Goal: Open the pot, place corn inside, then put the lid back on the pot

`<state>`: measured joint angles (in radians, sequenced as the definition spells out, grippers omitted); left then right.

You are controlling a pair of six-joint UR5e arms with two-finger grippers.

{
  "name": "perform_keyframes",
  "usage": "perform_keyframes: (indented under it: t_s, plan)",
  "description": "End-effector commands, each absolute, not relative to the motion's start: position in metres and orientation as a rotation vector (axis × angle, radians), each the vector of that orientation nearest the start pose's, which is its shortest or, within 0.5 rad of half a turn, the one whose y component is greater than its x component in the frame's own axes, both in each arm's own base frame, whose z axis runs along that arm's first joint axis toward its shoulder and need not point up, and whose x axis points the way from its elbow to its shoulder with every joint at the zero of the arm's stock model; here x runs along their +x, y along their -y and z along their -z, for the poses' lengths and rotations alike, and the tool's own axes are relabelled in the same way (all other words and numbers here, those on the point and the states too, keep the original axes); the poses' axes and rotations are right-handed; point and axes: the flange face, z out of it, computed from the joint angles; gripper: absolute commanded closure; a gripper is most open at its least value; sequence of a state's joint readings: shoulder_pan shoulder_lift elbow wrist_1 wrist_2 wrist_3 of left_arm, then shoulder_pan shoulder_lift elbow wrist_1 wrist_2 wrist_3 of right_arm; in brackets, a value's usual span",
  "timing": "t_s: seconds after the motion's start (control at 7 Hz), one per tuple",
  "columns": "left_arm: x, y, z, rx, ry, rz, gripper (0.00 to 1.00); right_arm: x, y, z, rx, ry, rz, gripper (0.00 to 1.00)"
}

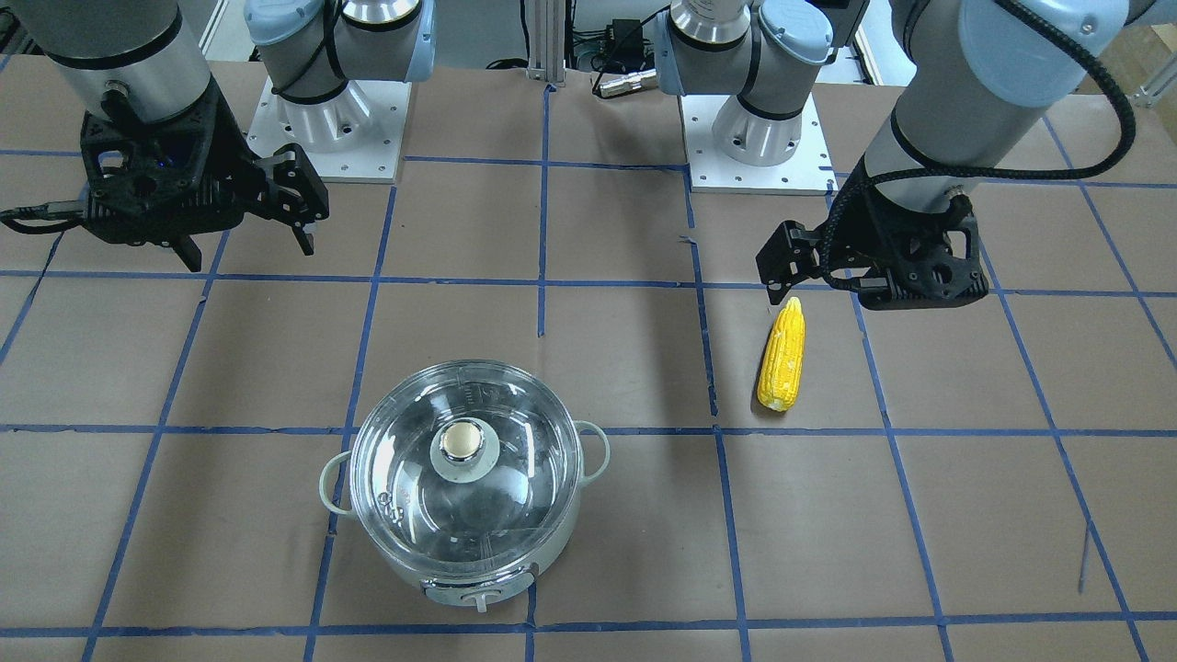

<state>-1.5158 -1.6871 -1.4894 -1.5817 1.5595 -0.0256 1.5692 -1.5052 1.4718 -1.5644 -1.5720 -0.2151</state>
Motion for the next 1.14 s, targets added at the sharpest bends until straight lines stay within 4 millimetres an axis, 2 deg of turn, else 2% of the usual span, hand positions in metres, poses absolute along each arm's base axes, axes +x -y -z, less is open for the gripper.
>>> perform_keyframes:
  t_s: [0.0,0.43,0.57,1.0]
  plan:
    - [-0.1046,0.5441,-0.4664,-0.131,-3.151,-0.075,0.0,0.1328,0.5228,-0.5031,-0.327,-3.124,0.046,0.0]
    - [-0.1047,0.5427,-0.4599,-0.136,-3.15,-0.094,0.0,0.1325,0.523,-0.5036,-0.308,-3.13,0.06,0.01]
    - [-0.1048,0.5411,-0.4615,-0.136,-3.15,-0.089,0.0,0.1313,0.5225,-0.5069,-0.23,-3.148,0.064,0.01]
    - [-0.1048,0.5407,-0.4601,-0.136,-3.15,-0.094,0.0,0.1314,0.5227,-0.5065,-0.225,-3.147,0.066,0.01]
